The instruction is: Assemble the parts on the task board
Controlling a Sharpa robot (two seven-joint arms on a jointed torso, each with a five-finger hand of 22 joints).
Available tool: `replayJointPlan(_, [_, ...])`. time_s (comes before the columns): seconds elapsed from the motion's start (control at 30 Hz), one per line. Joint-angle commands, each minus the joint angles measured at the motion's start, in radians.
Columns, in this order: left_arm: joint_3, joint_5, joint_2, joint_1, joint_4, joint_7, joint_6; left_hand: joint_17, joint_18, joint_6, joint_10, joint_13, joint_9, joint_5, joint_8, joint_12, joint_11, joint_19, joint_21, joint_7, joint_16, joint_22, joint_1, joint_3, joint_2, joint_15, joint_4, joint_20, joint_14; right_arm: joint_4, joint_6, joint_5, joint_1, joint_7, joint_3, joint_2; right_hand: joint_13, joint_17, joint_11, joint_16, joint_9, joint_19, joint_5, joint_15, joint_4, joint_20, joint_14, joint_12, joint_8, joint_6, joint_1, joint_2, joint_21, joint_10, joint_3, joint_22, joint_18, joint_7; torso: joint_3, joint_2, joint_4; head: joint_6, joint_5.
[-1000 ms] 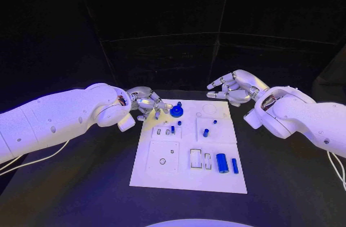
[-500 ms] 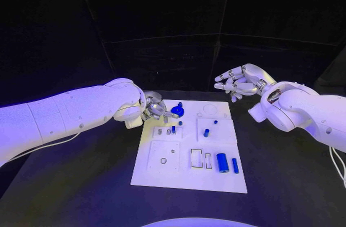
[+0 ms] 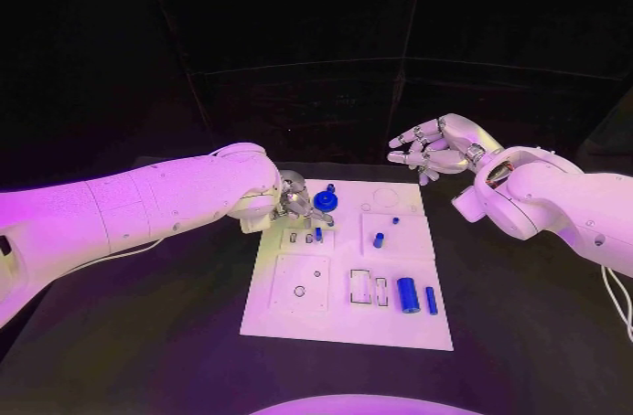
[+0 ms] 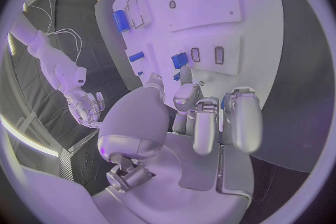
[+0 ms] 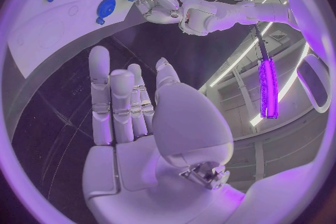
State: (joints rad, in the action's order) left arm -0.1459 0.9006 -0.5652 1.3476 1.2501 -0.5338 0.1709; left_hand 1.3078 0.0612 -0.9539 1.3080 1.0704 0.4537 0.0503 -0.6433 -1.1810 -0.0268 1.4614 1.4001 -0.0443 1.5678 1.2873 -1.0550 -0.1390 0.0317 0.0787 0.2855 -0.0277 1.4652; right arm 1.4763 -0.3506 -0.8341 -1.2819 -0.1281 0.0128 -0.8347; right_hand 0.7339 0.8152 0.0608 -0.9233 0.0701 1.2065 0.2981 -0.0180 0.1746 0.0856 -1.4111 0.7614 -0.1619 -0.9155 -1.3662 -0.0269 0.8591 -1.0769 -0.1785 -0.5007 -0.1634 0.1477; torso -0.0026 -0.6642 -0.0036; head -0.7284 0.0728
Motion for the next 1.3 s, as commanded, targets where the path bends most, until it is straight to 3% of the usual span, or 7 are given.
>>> replayJointPlan(0.03, [-0.002, 0.013, 0.006, 0.002, -0.008, -0.022, 0.038, 0.263, -0.007, 0.008, 0.01, 0.004, 0.002, -0.003, -0.004, -0.008, 0.001, 0.013, 0.006, 0.001, 0.003, 0.003, -0.001, -0.007, 0.008, 0.008, -0.001, 0.006, 0.106, 0.007, -0.008, -0.044, -0.002, -0.004, -0.001, 0.001, -0.002, -0.003, 0.001, 0.006, -0.001, 0.006, 0.007, -0.001, 0.001, -0.001, -0.003, -0.005, -0.005, 0.008, -0.013, -0.004, -0.006, 0.004, -0.009, 0.003, -0.013, 0.002, 0.0007, -0.001, -0.0001, -0.001, 0.001])
replayJointPlan(0.13, [-0.006, 0.013, 0.014, 0.002, -0.016, -0.022, 0.046, 0.263, -0.008, 0.011, 0.011, 0.01, 0.006, -0.002, -0.006, -0.012, 0.001, 0.014, 0.01, 0.001, 0.003, 0.01, -0.005, -0.009, 0.012, 0.007, -0.002, 0.006, 0.106, 0.009, -0.009, -0.05, -0.002, -0.004, -0.001, 0.002, -0.002, -0.003, 0.001, 0.009, -0.001, 0.006, 0.009, -0.001, 0.0, -0.001, -0.003, -0.005, -0.005, 0.008, -0.016, -0.004, -0.01, 0.004, -0.01, 0.007, -0.013, 0.002, 0.0001, 0.0, 0.0005, -0.006, 0.0])
replayJointPlan(0.27, [-0.01, 0.013, 0.023, 0.0, -0.025, -0.019, 0.051, 0.263, -0.008, 0.014, 0.012, 0.013, 0.01, -0.002, -0.009, -0.014, 0.001, 0.014, 0.013, 0.001, 0.003, 0.013, -0.012, -0.012, 0.016, 0.007, -0.004, 0.005, 0.106, 0.013, -0.016, -0.055, -0.002, -0.008, -0.001, 0.003, -0.007, -0.001, 0.0, 0.015, -0.001, 0.013, 0.043, -0.001, -0.001, -0.002, -0.007, -0.007, -0.006, 0.009, -0.03, -0.005, -0.018, 0.006, -0.015, 0.012, -0.013, 0.002, -0.0001, -0.001, 0.0012, -0.009, -0.002])
replayJointPlan(0.97, [-0.014, 0.026, 0.061, -0.006, -0.077, -0.007, 0.055, 0.263, -0.008, 0.025, 0.011, 0.021, 0.03, 0.0, -0.021, -0.021, 0.002, 0.012, 0.018, 0.0, 0.003, 0.02, -0.052, -0.014, 0.037, 0.005, -0.02, 0.003, 0.106, 0.011, -0.02, -0.045, -0.002, -0.009, -0.001, 0.009, -0.012, 0.013, -0.001, 0.011, -0.001, 0.022, 0.064, -0.003, -0.001, -0.003, -0.014, -0.007, -0.007, 0.009, -0.042, -0.011, -0.024, 0.003, -0.019, 0.015, -0.013, 0.002, 0.0004, 0.0, 0.0006, -0.019, -0.004])
replayJointPlan(1.07, [-0.014, 0.033, 0.065, -0.007, -0.084, -0.005, 0.057, 0.263, -0.008, 0.026, 0.011, 0.023, 0.032, 0.0, -0.023, -0.021, 0.002, 0.011, 0.018, 0.0, 0.003, 0.021, -0.057, -0.013, 0.039, 0.005, -0.023, 0.002, 0.106, 0.01, -0.018, -0.044, -0.002, -0.008, -0.001, 0.009, -0.016, 0.015, -0.002, 0.016, -0.001, 0.027, 0.099, -0.004, 0.0, -0.004, -0.017, -0.009, -0.008, 0.009, -0.051, -0.015, -0.029, 0.005, -0.021, 0.018, -0.013, 0.001, 0.0008, 0.001, 0.0009, -0.02, -0.005])
replayJointPlan(1.3, [-0.016, 0.036, 0.069, -0.01, -0.091, 0.006, 0.059, 0.263, -0.009, 0.025, 0.013, 0.028, 0.034, 0.0, -0.025, -0.025, 0.002, 0.012, 0.02, 0.0, 0.003, 0.022, -0.055, -0.015, 0.039, 0.005, -0.022, 0.002, 0.106, 0.009, -0.014, -0.041, -0.002, -0.008, -0.001, 0.012, -0.019, 0.016, -0.002, 0.021, -0.001, 0.03, 0.117, -0.004, 0.002, -0.005, -0.018, -0.011, -0.008, 0.01, -0.057, -0.017, -0.035, 0.006, -0.023, 0.022, -0.013, 0.001, 0.0012, 0.001, 0.0015, -0.021, -0.006])
